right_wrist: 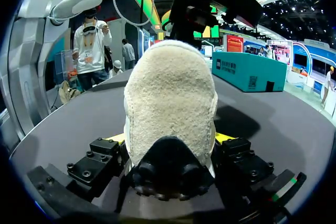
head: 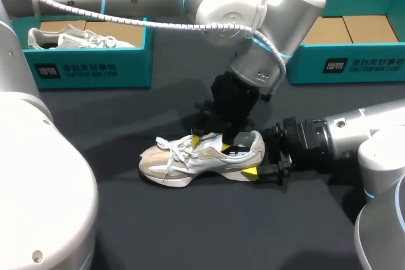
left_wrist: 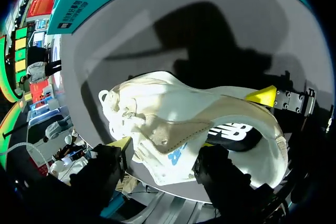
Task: Take the shoe out of the shoebox, open the shoe tongue, remove and reinsert the insole, then place the shoe into the shoebox
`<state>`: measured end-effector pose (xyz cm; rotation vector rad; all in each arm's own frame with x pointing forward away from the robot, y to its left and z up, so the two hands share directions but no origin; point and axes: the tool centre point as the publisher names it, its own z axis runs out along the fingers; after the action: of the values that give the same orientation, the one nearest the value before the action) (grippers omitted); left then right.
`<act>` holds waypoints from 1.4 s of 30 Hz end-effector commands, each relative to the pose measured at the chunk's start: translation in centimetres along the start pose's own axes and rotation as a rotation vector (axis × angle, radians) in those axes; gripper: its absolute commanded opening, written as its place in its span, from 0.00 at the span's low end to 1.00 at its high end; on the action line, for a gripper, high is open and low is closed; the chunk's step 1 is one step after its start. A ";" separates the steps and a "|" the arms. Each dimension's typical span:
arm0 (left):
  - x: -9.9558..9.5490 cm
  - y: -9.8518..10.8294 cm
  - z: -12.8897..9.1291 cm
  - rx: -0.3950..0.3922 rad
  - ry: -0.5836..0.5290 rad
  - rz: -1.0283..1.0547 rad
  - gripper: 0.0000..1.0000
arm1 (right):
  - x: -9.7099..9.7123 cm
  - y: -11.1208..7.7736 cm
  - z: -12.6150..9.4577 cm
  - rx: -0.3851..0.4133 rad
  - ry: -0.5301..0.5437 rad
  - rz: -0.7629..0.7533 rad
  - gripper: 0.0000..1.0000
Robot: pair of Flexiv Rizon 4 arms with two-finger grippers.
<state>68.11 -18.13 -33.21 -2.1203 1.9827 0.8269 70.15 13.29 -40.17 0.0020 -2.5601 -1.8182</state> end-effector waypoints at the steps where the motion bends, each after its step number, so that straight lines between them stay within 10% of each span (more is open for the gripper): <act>1: -0.4 0.0 -0.2 -0.002 0.005 0.004 0.51 | 0.2 0.0 0.1 0.003 -0.002 0.000 0.00; 11: -1.3 0.6 -0.9 0.026 0.023 0.032 0.42 | 0.2 0.0 0.1 0.003 -0.002 0.000 0.00; 18: -1.7 1.1 -1.2 0.058 0.036 0.040 0.00 | 0.2 0.0 0.1 0.003 -0.002 0.000 0.00; 42: -8.6 1.7 1.5 0.122 0.504 -0.163 0.00 | 0.2 0.0 0.1 0.003 -0.002 0.000 0.00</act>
<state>67.14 -12.16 -30.37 -2.3839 1.8921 0.4523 70.12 13.31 -40.16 0.0024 -2.5598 -1.8182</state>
